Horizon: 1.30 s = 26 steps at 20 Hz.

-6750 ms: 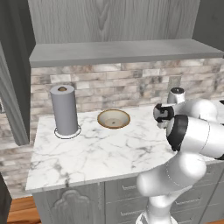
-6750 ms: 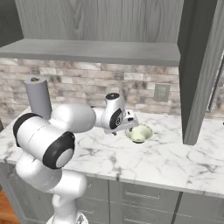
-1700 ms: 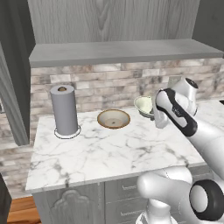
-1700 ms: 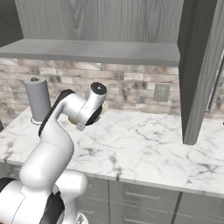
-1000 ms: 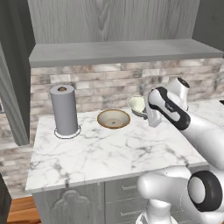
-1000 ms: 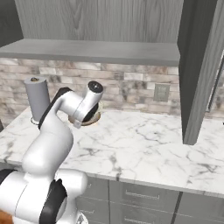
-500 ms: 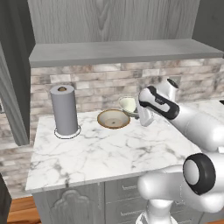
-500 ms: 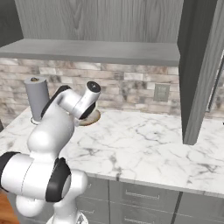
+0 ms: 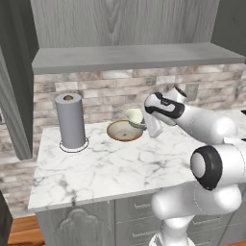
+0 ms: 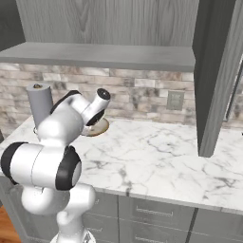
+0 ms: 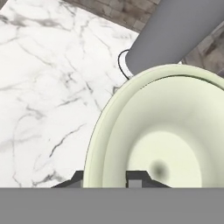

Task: Pick up the bowls on the counter and stack them on top of one another in the open cabinet. Place the smaller bowl on top of the larger bowl.

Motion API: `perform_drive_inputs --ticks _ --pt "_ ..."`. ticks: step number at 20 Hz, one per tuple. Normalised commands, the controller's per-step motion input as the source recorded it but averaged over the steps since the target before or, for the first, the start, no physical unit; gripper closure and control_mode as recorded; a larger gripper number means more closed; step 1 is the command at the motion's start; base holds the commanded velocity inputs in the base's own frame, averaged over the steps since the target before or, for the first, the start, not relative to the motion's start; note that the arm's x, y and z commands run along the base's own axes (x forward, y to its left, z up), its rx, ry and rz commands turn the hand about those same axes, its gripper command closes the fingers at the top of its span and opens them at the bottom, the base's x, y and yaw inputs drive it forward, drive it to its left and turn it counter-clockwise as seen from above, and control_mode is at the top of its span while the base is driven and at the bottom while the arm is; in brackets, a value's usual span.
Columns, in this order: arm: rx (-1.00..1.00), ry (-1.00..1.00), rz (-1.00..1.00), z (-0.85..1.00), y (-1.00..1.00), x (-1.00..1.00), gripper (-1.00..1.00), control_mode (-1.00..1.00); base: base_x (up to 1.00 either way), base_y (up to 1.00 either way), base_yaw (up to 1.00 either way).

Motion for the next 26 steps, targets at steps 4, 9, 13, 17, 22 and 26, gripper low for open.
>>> perform_drive_inputs --ticks 4,9,13,17,22,26 --pt "0.00 0.00 0.00 0.00 0.00 0.00 1.00 -1.00 0.00 0.00 0.00" --pt "-0.06 0.00 0.01 -0.23 0.02 0.03 1.00 -1.00 0.00 0.00 0.00" --pt "-0.03 0.00 0.00 -0.22 0.14 0.26 1.00 -1.00 0.00 0.00 0.00" --pt "0.00 0.00 0.00 -0.18 0.17 0.40 1.00 -1.00 0.00 0.00 0.00" --pt "0.00 0.00 0.01 -0.21 0.15 0.47 1.00 -1.00 0.00 0.00 0.00" --pt "-0.02 0.00 0.02 -0.24 0.09 0.46 1.00 -1.00 0.00 0.00 0.00"
